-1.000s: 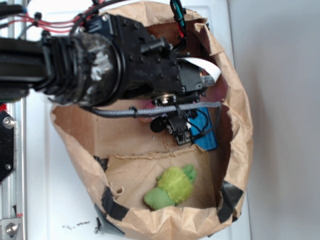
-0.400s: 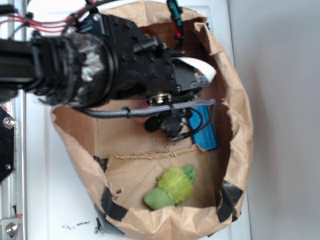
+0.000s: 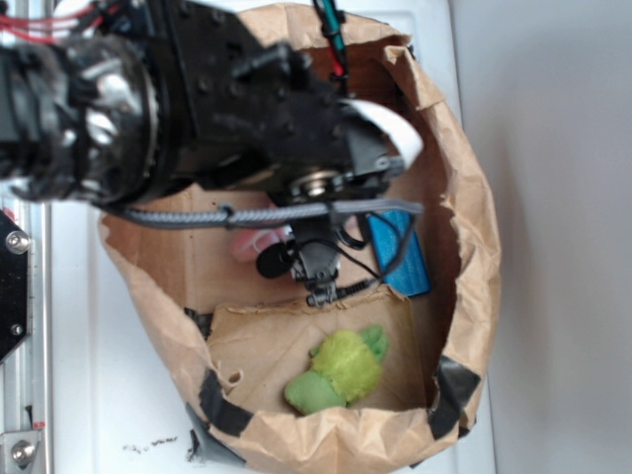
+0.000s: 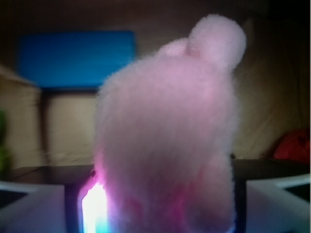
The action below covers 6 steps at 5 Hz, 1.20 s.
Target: Grab the pink bunny.
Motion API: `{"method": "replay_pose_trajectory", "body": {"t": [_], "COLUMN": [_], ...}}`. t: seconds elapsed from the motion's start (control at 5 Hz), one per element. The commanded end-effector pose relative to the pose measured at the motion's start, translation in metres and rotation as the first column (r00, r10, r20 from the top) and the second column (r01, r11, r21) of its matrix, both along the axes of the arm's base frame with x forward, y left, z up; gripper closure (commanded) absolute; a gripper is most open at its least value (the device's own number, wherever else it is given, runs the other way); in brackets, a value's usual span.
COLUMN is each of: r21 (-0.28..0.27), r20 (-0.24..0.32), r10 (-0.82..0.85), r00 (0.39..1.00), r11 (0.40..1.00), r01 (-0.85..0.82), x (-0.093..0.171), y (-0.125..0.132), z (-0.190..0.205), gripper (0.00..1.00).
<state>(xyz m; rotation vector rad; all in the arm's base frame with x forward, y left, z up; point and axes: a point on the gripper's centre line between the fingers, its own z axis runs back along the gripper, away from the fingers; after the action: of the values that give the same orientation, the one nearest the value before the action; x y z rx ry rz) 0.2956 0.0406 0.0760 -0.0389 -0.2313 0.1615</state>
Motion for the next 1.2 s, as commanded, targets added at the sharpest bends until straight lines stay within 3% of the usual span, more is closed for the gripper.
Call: {"method": "replay_pose_trajectory", "body": {"t": [0.0, 0.6, 1.0], "r21": [0.043, 0.078, 0.098], "r20": [0.034, 0.079, 0.075], "r10": [0.085, -0.066, -0.189], "r00": [0.996, 0.995, 0.979], "r11": [0.995, 0.995, 0.979], "r01": [-0.086, 0.059, 0.181], "x": [0.005, -0.020, -0.027], "y": [0.008, -0.006, -0.007], "z": [0.059, 0.096, 0.100], "gripper": [1.00, 1.00, 1.00]}}
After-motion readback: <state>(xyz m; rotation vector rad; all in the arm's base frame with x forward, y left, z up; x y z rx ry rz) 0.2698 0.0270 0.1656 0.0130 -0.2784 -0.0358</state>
